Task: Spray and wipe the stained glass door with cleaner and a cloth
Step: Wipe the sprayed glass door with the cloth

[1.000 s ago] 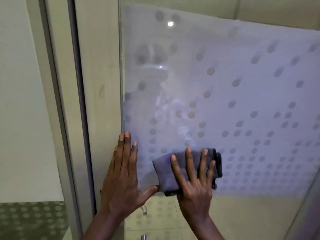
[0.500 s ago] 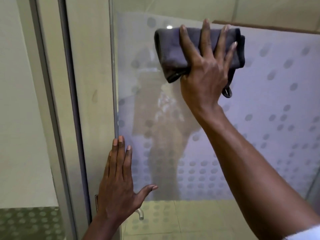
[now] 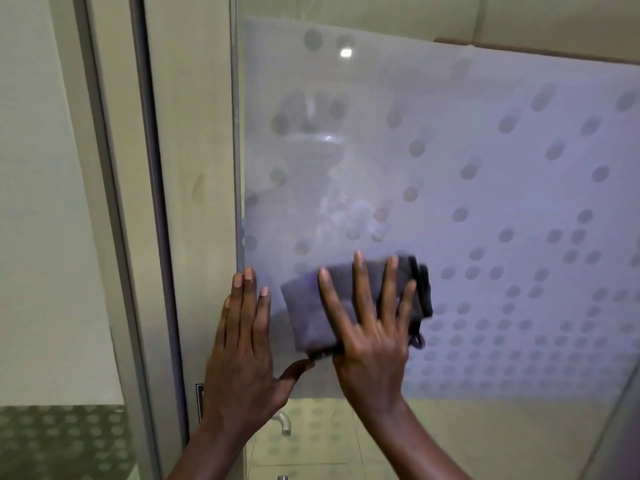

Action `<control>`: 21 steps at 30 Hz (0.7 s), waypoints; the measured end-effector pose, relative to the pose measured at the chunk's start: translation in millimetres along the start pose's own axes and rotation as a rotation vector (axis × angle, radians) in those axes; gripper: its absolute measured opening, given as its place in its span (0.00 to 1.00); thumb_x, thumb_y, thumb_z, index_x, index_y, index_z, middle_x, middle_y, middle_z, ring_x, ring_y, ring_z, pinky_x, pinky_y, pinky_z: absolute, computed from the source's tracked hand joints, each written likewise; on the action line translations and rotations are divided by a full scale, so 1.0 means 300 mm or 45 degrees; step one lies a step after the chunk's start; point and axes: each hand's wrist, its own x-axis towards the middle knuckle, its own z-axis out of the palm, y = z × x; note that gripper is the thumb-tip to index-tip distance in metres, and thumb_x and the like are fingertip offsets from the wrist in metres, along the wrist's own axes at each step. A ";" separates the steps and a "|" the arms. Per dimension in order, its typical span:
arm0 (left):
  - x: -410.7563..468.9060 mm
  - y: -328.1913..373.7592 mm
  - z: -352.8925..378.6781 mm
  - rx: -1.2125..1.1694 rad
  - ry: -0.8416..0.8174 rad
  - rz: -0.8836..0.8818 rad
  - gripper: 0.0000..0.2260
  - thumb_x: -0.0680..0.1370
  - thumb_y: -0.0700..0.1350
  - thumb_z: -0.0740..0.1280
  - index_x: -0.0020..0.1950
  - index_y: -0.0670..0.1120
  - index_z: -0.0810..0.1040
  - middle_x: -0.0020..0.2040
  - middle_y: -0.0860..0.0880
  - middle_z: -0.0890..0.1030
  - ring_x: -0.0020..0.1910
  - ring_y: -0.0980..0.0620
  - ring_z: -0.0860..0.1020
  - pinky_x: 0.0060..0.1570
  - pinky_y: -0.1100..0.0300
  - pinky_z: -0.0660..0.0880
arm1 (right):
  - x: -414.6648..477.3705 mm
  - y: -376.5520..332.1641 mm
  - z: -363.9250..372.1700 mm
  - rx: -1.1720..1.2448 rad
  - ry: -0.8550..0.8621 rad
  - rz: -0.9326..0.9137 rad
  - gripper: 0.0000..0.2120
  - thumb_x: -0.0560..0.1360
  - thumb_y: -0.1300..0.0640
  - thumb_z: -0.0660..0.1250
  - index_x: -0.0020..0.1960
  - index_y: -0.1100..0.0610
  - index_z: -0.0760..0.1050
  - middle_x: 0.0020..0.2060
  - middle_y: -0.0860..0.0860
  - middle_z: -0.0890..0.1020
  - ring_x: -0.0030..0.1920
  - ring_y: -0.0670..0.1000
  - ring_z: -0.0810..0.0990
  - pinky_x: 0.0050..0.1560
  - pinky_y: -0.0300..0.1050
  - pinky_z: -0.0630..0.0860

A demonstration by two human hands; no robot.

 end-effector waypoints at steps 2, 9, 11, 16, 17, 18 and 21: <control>-0.002 -0.002 -0.003 -0.017 -0.007 -0.005 0.53 0.77 0.69 0.70 0.89 0.38 0.53 0.91 0.38 0.49 0.91 0.36 0.49 0.88 0.43 0.53 | -0.106 0.005 0.007 0.031 -0.088 -0.003 0.29 0.87 0.51 0.65 0.86 0.46 0.62 0.87 0.61 0.59 0.85 0.74 0.53 0.82 0.80 0.54; -0.002 0.003 -0.002 0.004 -0.016 -0.024 0.57 0.75 0.68 0.75 0.90 0.39 0.51 0.91 0.38 0.48 0.91 0.36 0.49 0.89 0.44 0.52 | -0.049 0.082 -0.031 0.102 -0.103 -0.108 0.31 0.85 0.43 0.68 0.85 0.47 0.65 0.86 0.63 0.61 0.85 0.73 0.55 0.83 0.78 0.52; 0.000 0.006 -0.004 0.010 0.000 -0.019 0.57 0.76 0.70 0.75 0.90 0.39 0.51 0.91 0.38 0.49 0.91 0.36 0.50 0.89 0.43 0.52 | 0.062 0.125 -0.054 0.109 -0.014 -0.039 0.23 0.90 0.46 0.59 0.84 0.48 0.67 0.85 0.64 0.63 0.85 0.74 0.55 0.83 0.77 0.53; 0.004 0.023 -0.019 0.025 -0.008 -0.032 0.57 0.75 0.69 0.74 0.89 0.38 0.52 0.91 0.38 0.48 0.91 0.36 0.49 0.89 0.45 0.50 | 0.312 0.262 -0.126 0.103 0.200 0.223 0.25 0.91 0.47 0.45 0.83 0.48 0.69 0.85 0.65 0.61 0.85 0.73 0.55 0.82 0.77 0.54; 0.004 0.030 -0.023 0.026 -0.008 -0.040 0.56 0.75 0.68 0.74 0.89 0.38 0.52 0.91 0.38 0.47 0.91 0.37 0.48 0.90 0.46 0.50 | 0.319 0.269 -0.128 0.077 0.202 0.244 0.25 0.91 0.46 0.46 0.84 0.48 0.68 0.85 0.65 0.61 0.86 0.73 0.54 0.82 0.78 0.53; 0.004 0.037 -0.025 0.029 -0.009 -0.044 0.56 0.75 0.68 0.74 0.89 0.38 0.52 0.91 0.38 0.47 0.91 0.37 0.48 0.90 0.46 0.49 | 0.309 0.270 -0.129 0.050 0.197 0.234 0.25 0.90 0.49 0.46 0.84 0.48 0.67 0.85 0.65 0.60 0.86 0.73 0.53 0.82 0.78 0.53; 0.005 0.063 -0.031 0.055 -0.025 -0.054 0.56 0.75 0.68 0.71 0.89 0.37 0.52 0.91 0.37 0.47 0.91 0.35 0.48 0.88 0.42 0.52 | 0.185 0.248 -0.114 -0.024 0.075 0.098 0.28 0.87 0.61 0.52 0.85 0.48 0.65 0.86 0.65 0.59 0.86 0.74 0.51 0.82 0.79 0.53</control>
